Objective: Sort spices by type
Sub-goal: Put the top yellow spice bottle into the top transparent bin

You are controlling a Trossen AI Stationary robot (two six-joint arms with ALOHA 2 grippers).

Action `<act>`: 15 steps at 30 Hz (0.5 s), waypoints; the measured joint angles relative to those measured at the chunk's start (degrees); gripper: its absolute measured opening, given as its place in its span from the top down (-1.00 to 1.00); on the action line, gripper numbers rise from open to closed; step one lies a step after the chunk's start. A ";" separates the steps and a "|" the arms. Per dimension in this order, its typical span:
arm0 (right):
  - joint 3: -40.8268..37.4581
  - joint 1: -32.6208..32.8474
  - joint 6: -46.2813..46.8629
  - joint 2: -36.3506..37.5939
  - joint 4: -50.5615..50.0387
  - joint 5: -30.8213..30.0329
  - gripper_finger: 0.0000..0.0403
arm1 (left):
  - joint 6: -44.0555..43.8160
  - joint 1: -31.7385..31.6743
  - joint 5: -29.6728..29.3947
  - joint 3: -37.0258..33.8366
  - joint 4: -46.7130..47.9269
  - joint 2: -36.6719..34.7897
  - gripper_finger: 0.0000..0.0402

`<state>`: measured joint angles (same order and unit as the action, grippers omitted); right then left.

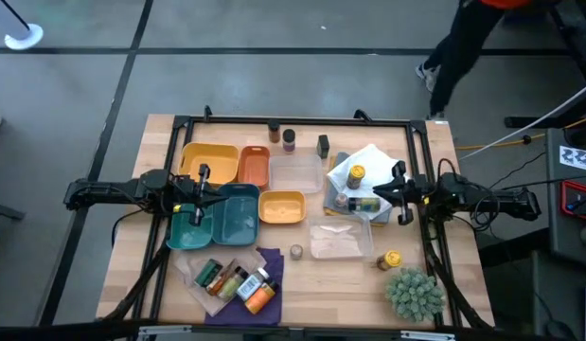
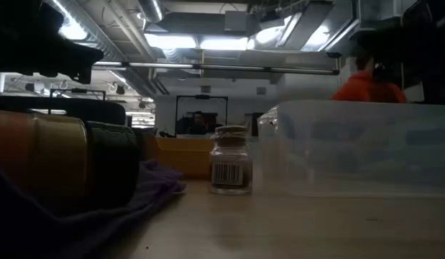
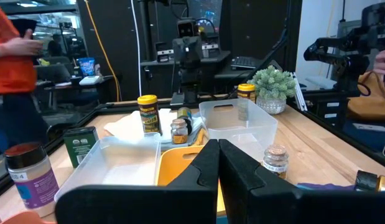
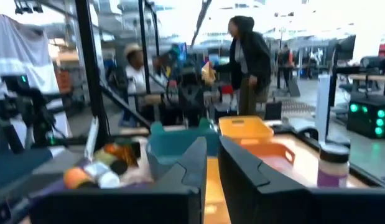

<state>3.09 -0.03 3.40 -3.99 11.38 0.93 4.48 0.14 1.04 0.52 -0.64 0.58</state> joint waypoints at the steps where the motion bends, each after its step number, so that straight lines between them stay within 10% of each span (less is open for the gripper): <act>1: 0.00 0.00 0.40 0.00 0.62 -0.02 0.79 | 0.00 -0.01 0.00 0.00 0.00 0.00 1.00; 15: 0.00 0.00 3.45 0.00 2.23 -12.53 -0.03 | 0.00 -0.02 0.00 0.01 0.01 0.00 1.00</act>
<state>3.09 -0.03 6.85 -3.99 13.61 -11.61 4.47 0.13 1.04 0.53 -0.63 0.58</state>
